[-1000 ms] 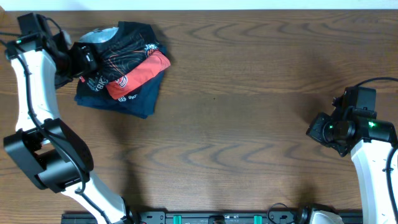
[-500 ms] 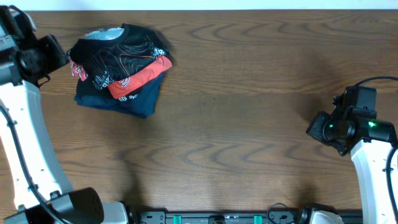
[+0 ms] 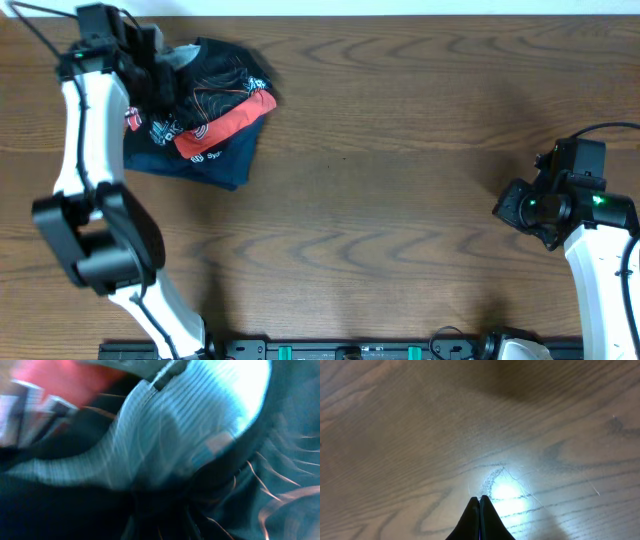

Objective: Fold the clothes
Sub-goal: 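Press the jersey down on the stack and open the left gripper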

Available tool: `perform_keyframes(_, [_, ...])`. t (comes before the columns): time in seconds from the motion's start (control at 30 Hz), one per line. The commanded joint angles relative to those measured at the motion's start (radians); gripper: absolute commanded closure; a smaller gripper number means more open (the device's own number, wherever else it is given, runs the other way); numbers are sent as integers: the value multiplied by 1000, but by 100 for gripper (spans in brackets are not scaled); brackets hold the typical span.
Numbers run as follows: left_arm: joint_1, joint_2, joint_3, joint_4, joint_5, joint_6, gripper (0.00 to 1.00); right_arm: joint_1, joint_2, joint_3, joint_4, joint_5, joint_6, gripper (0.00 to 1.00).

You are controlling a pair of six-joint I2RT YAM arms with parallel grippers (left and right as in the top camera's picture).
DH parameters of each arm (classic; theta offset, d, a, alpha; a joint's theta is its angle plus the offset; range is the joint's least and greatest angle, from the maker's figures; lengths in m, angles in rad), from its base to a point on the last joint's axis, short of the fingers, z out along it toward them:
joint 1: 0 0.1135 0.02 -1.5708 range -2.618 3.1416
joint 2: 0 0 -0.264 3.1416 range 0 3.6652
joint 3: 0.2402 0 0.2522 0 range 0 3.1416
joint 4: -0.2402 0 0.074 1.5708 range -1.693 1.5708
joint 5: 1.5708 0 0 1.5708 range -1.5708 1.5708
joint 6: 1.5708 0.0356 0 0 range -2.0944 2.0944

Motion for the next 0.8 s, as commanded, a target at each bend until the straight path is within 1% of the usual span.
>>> perform_keyframes(0.0, [31, 71, -9, -16, -72, 34, 69, -7, -4, 9, -14, -4, -16, 99])
perform_keyframes(0.1, [43, 104, -9, -27, -60, -3, 64, -7, -4, 9, -21, -4, -27, 99])
perform_keyframes(0.3, [43, 91, -9, -42, -66, -7, 58, -7, -4, 9, -29, -4, -41, 99])
perform_keyframes(0.33, [43, 79, -8, -42, -58, -18, 52, -8, -4, 9, -29, -4, -51, 99])
perform_keyframes(0.4, [42, 42, -2, -42, -56, -54, 43, -8, -4, 9, -29, -4, -64, 99])
perform_keyframes(0.5, [42, -58, 8, -41, -56, -75, 29, -8, -5, 11, -14, -5, -92, 99])
perform_keyframes(0.53, [42, -106, 12, -41, -56, -86, 23, -8, -6, 14, -10, -5, -95, 97])
perform_keyframes(0.6, [42, -197, 16, -42, -55, -105, 18, -8, -11, 26, -1, -24, -98, 91])
perform_keyframes(0.63, [39, -254, 16, -49, -55, -108, 14, -8, -16, 34, 8, -40, -104, 83])
perform_keyframes(0.67, [35, -303, 16, -62, -50, -110, 12, -8, -23, 46, 22, -69, -119, 78])
perform_keyframes(0.73, [24, -408, 16, -108, -18, -123, 6, -7, -40, 75, 56, -171, -180, 69])
perform_keyframes(0.77, [19, -455, 16, -137, 2, -123, 0, -7, -51, 91, 71, -230, -217, 66])
